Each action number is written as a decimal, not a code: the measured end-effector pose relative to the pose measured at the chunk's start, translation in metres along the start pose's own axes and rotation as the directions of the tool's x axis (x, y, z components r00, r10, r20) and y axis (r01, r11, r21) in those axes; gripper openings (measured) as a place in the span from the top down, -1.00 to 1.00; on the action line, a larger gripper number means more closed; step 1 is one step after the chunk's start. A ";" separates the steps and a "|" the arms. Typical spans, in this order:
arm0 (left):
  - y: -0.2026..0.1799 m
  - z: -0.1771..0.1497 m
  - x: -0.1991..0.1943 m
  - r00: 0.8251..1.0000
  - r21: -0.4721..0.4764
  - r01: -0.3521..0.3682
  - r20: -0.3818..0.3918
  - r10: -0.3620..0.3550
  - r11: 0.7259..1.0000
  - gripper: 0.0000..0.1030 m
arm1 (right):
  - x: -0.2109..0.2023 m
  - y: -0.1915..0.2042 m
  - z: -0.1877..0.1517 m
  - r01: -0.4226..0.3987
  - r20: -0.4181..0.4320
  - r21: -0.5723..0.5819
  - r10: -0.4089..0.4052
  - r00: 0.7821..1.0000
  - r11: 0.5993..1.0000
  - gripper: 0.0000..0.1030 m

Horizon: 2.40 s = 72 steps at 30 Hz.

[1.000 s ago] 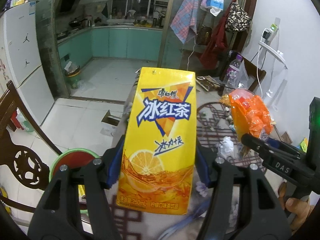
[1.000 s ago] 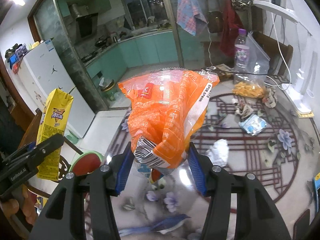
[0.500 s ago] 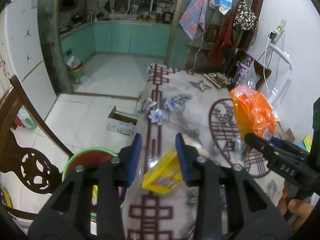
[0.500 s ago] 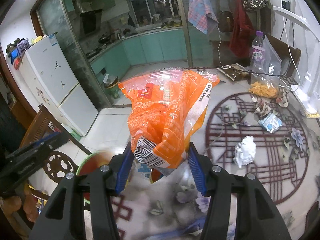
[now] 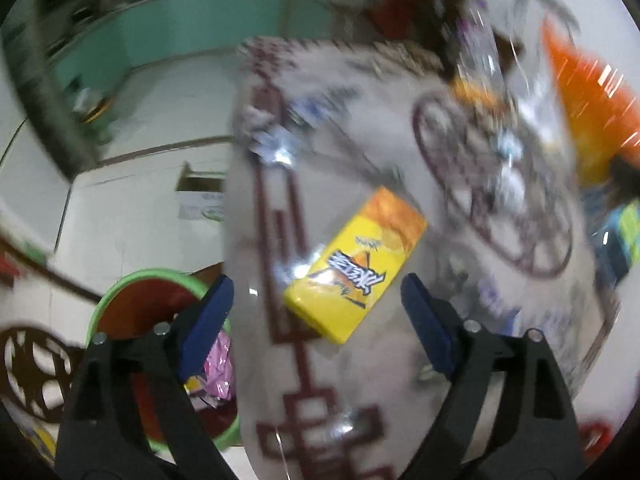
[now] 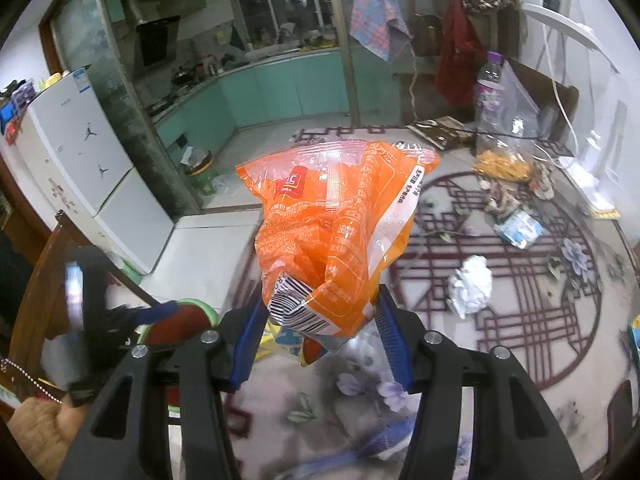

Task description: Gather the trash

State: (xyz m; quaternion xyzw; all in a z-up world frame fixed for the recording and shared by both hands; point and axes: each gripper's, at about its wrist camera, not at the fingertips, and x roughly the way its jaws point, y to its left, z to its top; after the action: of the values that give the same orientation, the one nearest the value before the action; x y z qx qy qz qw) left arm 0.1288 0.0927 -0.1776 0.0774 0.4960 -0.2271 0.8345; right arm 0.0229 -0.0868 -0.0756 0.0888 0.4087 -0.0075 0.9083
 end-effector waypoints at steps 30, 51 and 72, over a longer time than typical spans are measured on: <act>0.055 0.000 -0.100 0.976 -0.262 -0.054 0.190 0.106 0.964 -0.07 | 0.003 0.022 0.004 -0.053 -0.008 -0.024 0.053 0.999 0.998 -0.01; 0.181 -0.083 -0.128 0.964 -0.453 -0.183 0.090 0.249 0.872 -0.06 | 0.085 0.192 -0.027 -0.284 -0.247 -0.225 0.227 0.942 0.932 -0.01; 0.220 -0.106 -0.111 0.970 -0.499 -0.198 0.025 0.243 0.844 -0.53 | 0.118 0.237 -0.048 -0.287 -0.343 -0.302 0.177 0.922 0.909 -0.59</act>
State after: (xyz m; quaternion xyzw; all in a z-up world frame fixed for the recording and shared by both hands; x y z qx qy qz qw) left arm 0.1006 0.3588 -0.1552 -0.0914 0.4882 0.0011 0.8680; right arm 0.0864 0.1617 -0.1574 -0.0239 0.5266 0.1876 0.8288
